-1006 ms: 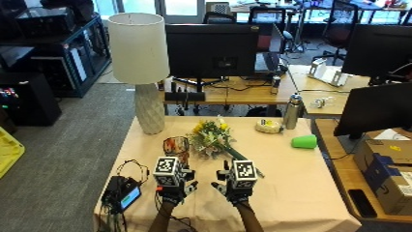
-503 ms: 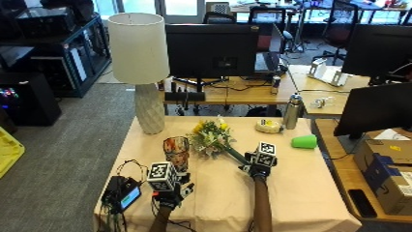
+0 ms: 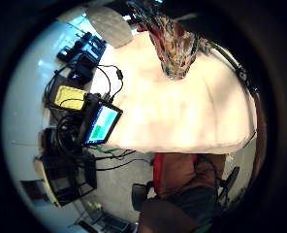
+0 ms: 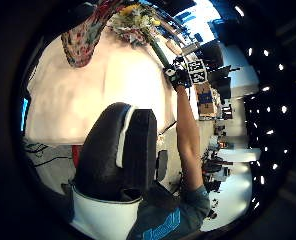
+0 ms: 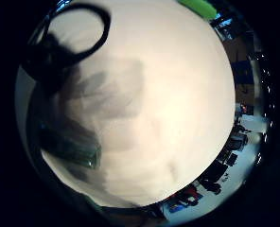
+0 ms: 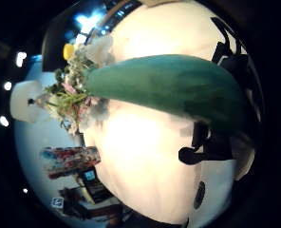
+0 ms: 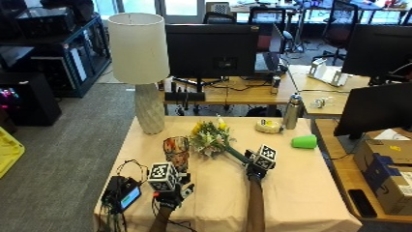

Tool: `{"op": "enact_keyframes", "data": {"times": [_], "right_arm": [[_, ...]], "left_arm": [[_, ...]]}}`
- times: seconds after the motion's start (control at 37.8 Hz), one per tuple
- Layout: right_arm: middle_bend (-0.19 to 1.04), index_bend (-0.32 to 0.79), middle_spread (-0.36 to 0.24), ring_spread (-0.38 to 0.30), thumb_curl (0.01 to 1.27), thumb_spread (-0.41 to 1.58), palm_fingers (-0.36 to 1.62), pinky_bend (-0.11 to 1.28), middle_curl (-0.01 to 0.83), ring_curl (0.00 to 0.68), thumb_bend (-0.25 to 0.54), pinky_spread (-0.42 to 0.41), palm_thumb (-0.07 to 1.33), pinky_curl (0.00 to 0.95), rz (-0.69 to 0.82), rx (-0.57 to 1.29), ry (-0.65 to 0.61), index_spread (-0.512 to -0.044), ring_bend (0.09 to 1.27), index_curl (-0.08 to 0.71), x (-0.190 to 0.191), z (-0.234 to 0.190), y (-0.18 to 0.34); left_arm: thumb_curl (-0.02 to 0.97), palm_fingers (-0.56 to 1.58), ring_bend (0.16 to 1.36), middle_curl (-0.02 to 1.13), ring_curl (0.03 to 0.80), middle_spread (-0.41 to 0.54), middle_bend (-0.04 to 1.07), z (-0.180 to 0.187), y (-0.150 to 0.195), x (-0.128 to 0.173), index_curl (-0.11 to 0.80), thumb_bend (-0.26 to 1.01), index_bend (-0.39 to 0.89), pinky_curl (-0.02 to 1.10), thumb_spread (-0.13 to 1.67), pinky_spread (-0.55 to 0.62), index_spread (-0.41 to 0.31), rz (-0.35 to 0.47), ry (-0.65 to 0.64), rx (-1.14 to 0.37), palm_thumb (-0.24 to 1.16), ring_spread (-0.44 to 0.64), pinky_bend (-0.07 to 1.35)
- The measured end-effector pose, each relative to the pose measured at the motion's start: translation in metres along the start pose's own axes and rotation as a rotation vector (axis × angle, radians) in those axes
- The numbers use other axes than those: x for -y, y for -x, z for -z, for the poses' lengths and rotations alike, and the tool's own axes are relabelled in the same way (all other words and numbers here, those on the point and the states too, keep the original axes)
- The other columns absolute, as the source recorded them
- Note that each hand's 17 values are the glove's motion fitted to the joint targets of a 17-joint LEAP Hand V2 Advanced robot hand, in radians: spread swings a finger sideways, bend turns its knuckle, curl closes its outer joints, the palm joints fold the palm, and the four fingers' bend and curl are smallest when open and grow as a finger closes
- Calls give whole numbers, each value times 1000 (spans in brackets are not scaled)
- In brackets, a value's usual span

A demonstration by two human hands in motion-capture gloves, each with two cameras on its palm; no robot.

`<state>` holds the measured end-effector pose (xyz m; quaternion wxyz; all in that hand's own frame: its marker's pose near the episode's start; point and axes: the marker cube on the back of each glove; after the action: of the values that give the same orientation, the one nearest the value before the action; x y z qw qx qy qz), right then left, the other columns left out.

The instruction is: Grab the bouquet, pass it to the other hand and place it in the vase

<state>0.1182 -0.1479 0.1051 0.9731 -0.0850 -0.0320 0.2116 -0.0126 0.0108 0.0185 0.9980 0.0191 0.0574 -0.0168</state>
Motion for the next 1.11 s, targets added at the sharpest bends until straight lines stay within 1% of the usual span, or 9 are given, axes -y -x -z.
{"op": "enact_keyframes", "data": {"times": [0.08,0.11,0.13,0.16,0.32,0.5,0.66,0.87,1.11], "right_arm": [[464,230,-119,-88,415,1007,1088,401,339,283,178,96,894,258,29,79,-51,-315,523,229,5,2,9],[407,308,-119,-91,413,1035,880,334,325,244,180,149,899,237,29,81,-45,-313,398,269,3,3,8],[466,155,-136,-116,431,955,1208,480,364,355,158,11,905,319,31,86,-41,-304,608,246,0,4,8],[444,107,-143,-131,444,894,1306,564,359,361,140,-47,907,336,38,102,-45,-299,658,238,-3,6,10],[527,117,-172,-166,502,732,1380,729,425,470,84,-166,935,428,124,355,-106,-283,851,256,-16,25,26],[609,168,-181,-179,553,632,1356,798,479,531,29,-224,959,480,246,836,24,-278,948,295,-40,47,42],[640,187,-187,-183,592,586,1335,823,509,554,-9,-247,974,499,221,783,-66,-274,979,334,-67,67,36],[663,187,-187,-185,631,565,1318,842,538,566,-26,-259,974,514,636,1196,70,-273,994,378,-101,52,90],[669,184,-183,-185,660,575,1309,851,559,573,-28,-266,955,520,756,1225,125,-274,1001,417,-126,46,118]], "left_arm": [[241,323,441,275,240,81,168,-1,0,2,366,-18,177,300,1134,482,-126,-2,-4,-12,91,378,217],[242,323,441,275,240,82,168,-1,0,2,367,-19,177,301,1134,482,-126,-4,-5,-16,92,378,217],[243,323,441,276,241,82,168,0,0,3,368,-19,177,302,1134,482,-126,-6,-7,-22,92,379,216],[244,324,444,276,243,79,167,0,-1,4,368,-19,176,303,1134,482,-126,-8,-10,-30,92,378,215],[248,332,448,283,249,78,177,9,-11,13,370,-16,169,308,1141,481,-126,-24,-44,-85,97,374,211],[254,412,454,294,254,70,185,29,-48,39,363,-17,163,320,1149,455,-125,-93,-90,-246,107,339,235],[260,472,457,300,260,63,177,44,-88,73,363,-18,161,328,1145,418,-128,-168,-81,-506,117,295,246],[294,530,502,326,287,38,193,71,-157,123,332,-4,91,358,1087,351,-80,-250,52,-962,212,236,292],[358,575,618,351,322,40,232,109,-188,121,248,47,44,393,1005,291,21,-227,62,-1300,457,176,406]]}}
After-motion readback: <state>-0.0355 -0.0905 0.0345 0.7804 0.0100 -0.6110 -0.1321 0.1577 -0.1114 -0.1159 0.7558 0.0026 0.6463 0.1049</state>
